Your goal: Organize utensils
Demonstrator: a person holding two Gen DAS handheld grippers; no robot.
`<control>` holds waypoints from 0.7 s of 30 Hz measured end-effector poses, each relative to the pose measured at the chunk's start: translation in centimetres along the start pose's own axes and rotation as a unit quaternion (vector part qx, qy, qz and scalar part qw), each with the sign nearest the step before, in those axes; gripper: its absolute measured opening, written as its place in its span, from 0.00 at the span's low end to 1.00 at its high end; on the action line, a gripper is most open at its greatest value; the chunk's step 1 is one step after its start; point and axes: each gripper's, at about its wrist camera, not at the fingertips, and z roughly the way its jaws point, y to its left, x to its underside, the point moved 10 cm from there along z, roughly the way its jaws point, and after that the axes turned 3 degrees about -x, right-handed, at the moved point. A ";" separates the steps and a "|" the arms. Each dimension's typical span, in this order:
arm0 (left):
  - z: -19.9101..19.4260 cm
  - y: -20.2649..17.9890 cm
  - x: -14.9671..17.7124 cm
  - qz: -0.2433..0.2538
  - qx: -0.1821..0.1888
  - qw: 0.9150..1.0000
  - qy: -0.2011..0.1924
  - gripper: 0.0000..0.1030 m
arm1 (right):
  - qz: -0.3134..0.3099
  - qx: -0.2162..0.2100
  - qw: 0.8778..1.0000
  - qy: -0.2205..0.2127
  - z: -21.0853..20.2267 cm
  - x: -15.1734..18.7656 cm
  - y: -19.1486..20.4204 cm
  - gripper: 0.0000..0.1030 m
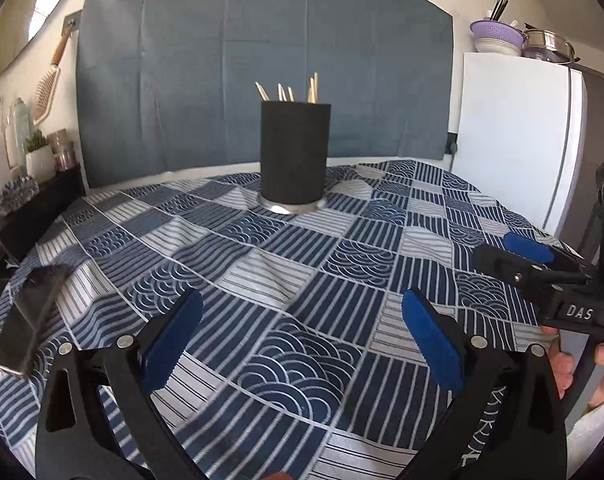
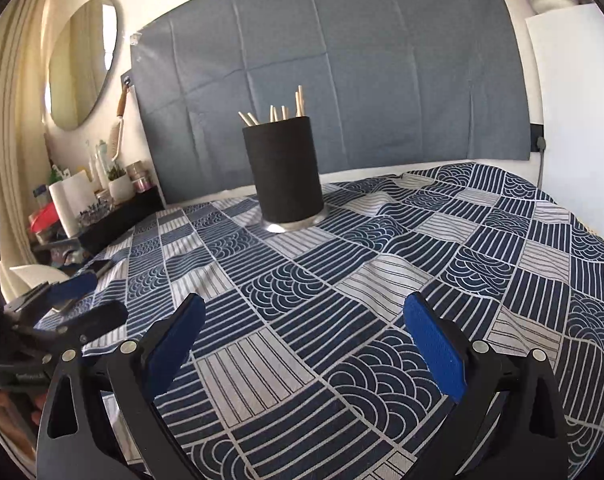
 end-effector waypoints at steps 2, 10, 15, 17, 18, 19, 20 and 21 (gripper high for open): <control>0.2 -0.2 0.2 0.007 -0.007 1.000 0.002 0.95 | 0.005 0.000 1.000 -0.001 0.1 0.1 -0.1 0.92; 0.7 0.6 0.6 -0.014 -0.023 1.000 0.012 0.95 | 0.021 -0.066 0.997 0.046 1.7 1.7 1.1 0.92; 0.3 0.7 0.6 -0.019 -0.027 0.999 0.005 0.95 | 0.011 -0.070 0.997 0.038 1.7 2.0 1.7 0.92; 0.3 0.7 0.5 -0.017 -0.029 0.999 0.002 0.95 | 0.000 -0.065 0.997 0.032 1.6 2.0 2.0 0.92; 0.3 0.7 0.5 -0.017 -0.031 0.999 0.002 0.95 | -0.007 -0.059 0.998 0.024 1.4 1.9 2.1 0.92; 0.3 0.7 0.5 -0.018 -0.031 0.999 0.003 0.95 | -0.011 -0.055 0.998 0.020 1.3 1.8 2.2 0.92; 0.3 0.7 0.5 -0.019 -0.031 0.999 0.003 0.95 | -0.017 -0.052 0.998 0.015 1.1 1.8 2.3 0.92; 0.3 0.7 0.5 -0.020 -0.030 0.999 0.002 0.95 | -0.021 -0.051 0.998 0.012 1.1 1.7 2.4 0.92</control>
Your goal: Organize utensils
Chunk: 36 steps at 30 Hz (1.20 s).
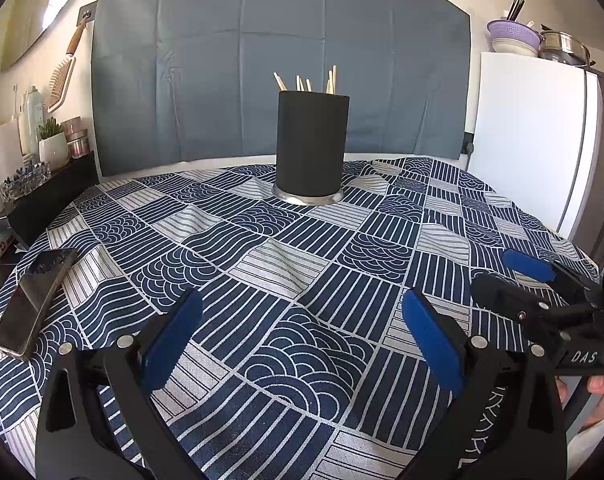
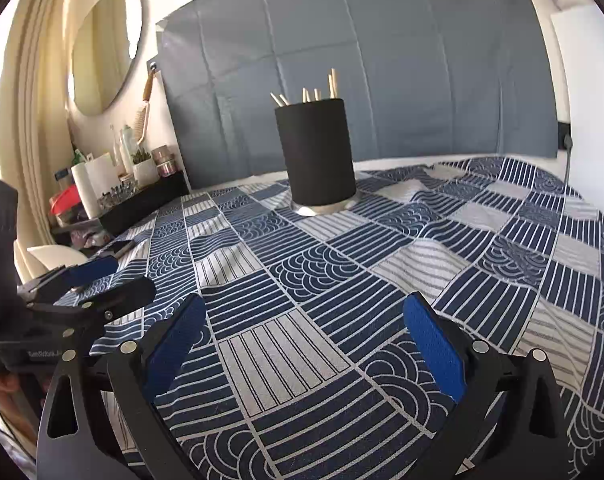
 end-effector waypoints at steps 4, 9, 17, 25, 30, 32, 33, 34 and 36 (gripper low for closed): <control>-0.1 0.0 0.0 -0.003 -0.002 1.000 -0.002 0.95 | 0.006 0.002 1.000 0.002 0.0 0.0 -0.2 0.92; -0.2 0.1 0.0 -0.002 -0.005 1.000 -0.005 0.95 | 0.015 0.001 1.000 0.001 0.0 -0.1 -0.5 0.92; -0.2 0.1 0.0 -0.006 0.000 1.000 -0.004 0.95 | 0.009 0.006 1.000 0.000 -0.1 0.0 -0.4 0.92; -0.4 0.0 -0.1 -0.008 0.004 1.000 -0.009 0.95 | 0.008 0.016 1.000 -0.010 -0.4 -0.1 -0.5 0.92; -0.5 0.0 -0.1 -0.004 0.002 1.000 -0.012 0.95 | 0.011 0.014 1.000 -0.009 -0.4 -0.1 -0.6 0.92; -0.5 0.0 -0.1 -0.004 0.004 1.000 -0.012 0.95 | 0.012 0.014 1.000 -0.010 -0.4 -0.1 -0.6 0.92; -0.4 0.0 -0.1 -0.005 0.006 1.000 -0.011 0.95 | 0.012 0.013 1.000 -0.010 -0.4 -0.1 -0.6 0.92; -0.4 0.0 -0.1 -0.007 0.007 1.000 -0.010 0.95 | 0.012 0.014 1.000 -0.011 -0.4 -0.1 -0.5 0.92; -0.4 0.1 -0.1 -0.009 0.006 1.000 -0.010 0.95 | 0.011 0.014 1.000 -0.012 -0.5 -0.1 -0.5 0.92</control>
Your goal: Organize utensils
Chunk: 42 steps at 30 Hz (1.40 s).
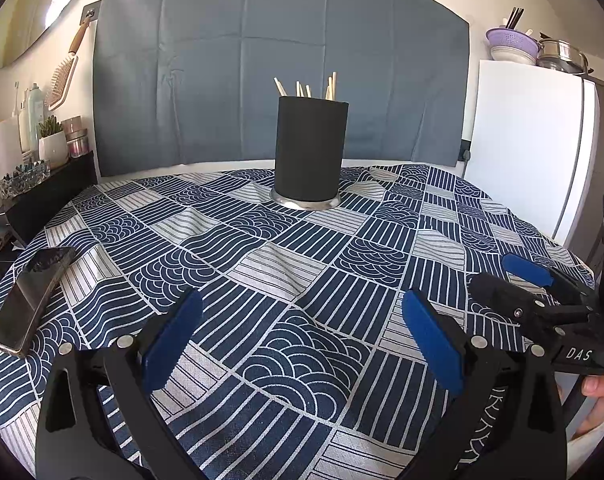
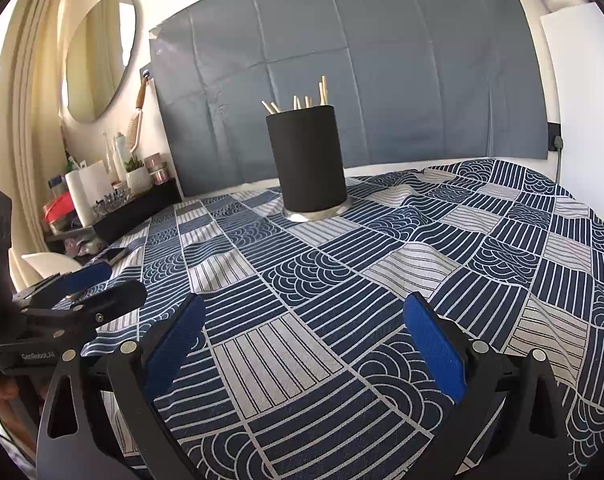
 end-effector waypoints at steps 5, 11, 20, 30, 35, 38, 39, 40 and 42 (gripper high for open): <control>-0.1 0.0 -0.1 0.001 -0.004 1.000 -0.004 0.95 | 0.002 -0.002 1.000 -0.004 -0.1 -0.1 0.0 0.92; -0.1 0.1 0.0 0.000 -0.004 1.000 -0.002 0.95 | 0.004 -0.002 1.000 -0.008 -0.4 -0.1 0.1 0.92; 0.0 0.0 0.0 0.002 -0.007 1.000 -0.002 0.95 | 0.007 -0.003 1.000 -0.013 -0.5 -0.2 0.1 0.92; -0.1 -0.1 0.0 -0.001 -0.002 1.000 -0.003 0.95 | 0.008 -0.003 1.000 -0.016 -0.6 -0.2 0.1 0.92; -0.1 -0.1 -0.1 0.002 -0.004 1.000 -0.005 0.95 | 0.010 -0.002 1.000 -0.017 -0.6 -0.2 0.1 0.92; -0.2 -0.1 -0.1 0.003 -0.005 1.000 -0.005 0.95 | 0.009 -0.002 1.000 -0.017 -0.6 -0.2 0.1 0.92; -0.1 -0.1 -0.1 0.003 -0.004 1.000 -0.005 0.95 | 0.009 -0.002 1.000 -0.017 -0.6 -0.2 0.1 0.92; -0.1 -0.1 0.0 0.003 -0.004 1.000 -0.005 0.95 | 0.009 -0.002 1.000 -0.017 -0.6 -0.3 0.1 0.92; -0.1 -0.1 0.0 0.001 -0.005 1.000 -0.004 0.95 | 0.010 -0.002 1.000 -0.017 -0.6 -0.2 0.1 0.92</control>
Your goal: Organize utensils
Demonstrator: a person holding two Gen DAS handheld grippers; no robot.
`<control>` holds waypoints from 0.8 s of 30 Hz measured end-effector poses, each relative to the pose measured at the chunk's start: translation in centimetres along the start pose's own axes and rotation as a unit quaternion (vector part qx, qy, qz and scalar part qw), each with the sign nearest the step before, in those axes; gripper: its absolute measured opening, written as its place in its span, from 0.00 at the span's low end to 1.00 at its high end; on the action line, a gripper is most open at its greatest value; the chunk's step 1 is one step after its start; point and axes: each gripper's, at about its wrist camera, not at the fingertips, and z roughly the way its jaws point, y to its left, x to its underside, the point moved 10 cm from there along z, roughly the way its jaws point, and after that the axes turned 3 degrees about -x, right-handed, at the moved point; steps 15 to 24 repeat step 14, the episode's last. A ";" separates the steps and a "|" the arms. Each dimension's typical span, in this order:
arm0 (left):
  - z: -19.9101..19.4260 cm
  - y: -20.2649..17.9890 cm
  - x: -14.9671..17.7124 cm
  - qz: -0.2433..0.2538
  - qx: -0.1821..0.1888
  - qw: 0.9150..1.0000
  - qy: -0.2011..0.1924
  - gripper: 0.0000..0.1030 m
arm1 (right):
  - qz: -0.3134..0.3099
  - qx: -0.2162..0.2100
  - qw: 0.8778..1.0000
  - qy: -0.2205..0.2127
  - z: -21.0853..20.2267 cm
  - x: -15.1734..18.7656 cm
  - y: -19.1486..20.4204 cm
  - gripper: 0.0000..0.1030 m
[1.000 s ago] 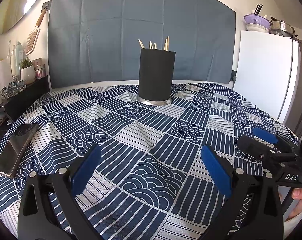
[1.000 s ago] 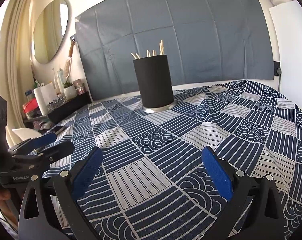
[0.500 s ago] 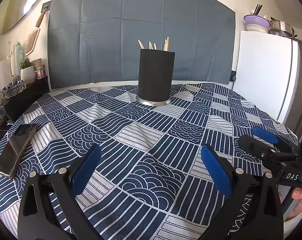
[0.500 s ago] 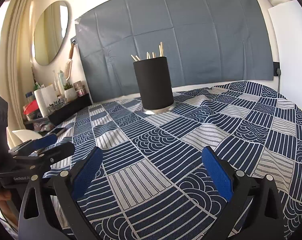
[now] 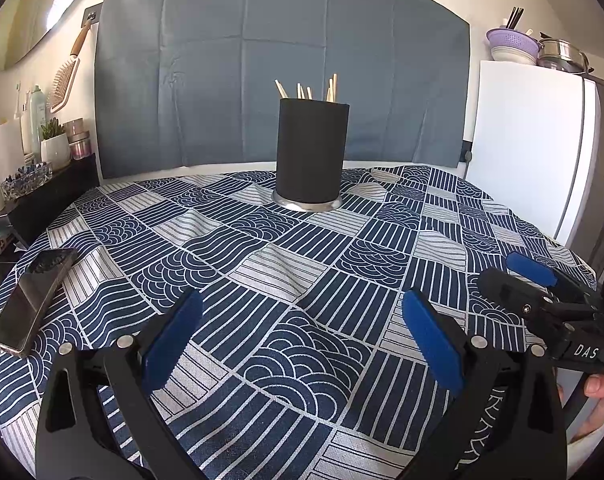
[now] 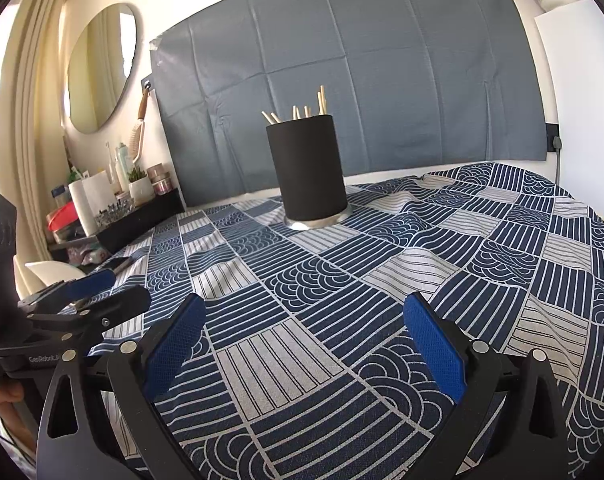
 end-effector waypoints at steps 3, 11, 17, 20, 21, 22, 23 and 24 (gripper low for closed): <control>0.0 0.0 0.0 0.001 0.002 1.000 0.001 0.95 | 0.000 0.000 1.000 0.000 0.0 0.0 0.0 0.92; 0.1 0.3 0.0 -0.006 0.001 1.000 0.000 0.95 | 0.001 0.000 1.000 -0.001 -0.1 -0.1 0.0 0.92; 0.1 0.4 0.0 -0.009 0.004 1.000 0.002 0.95 | 0.003 0.000 1.000 -0.001 -0.2 -0.1 0.0 0.92; 0.1 0.4 0.0 -0.009 0.004 1.000 0.002 0.95 | 0.003 0.000 1.000 -0.001 -0.2 -0.1 0.0 0.92; 0.1 0.4 0.0 -0.009 0.004 1.000 0.002 0.95 | 0.003 0.000 1.000 -0.001 -0.2 -0.1 0.0 0.92; 0.1 0.4 0.0 -0.009 0.004 1.000 0.002 0.95 | 0.003 0.000 1.000 -0.001 -0.2 -0.1 0.0 0.92; 0.1 0.4 0.0 -0.009 0.004 1.000 0.002 0.95 | 0.003 0.000 1.000 -0.001 -0.2 -0.1 0.0 0.92; 0.1 0.4 0.0 -0.009 0.004 1.000 0.002 0.95 | 0.003 0.000 1.000 -0.001 -0.2 -0.1 0.0 0.92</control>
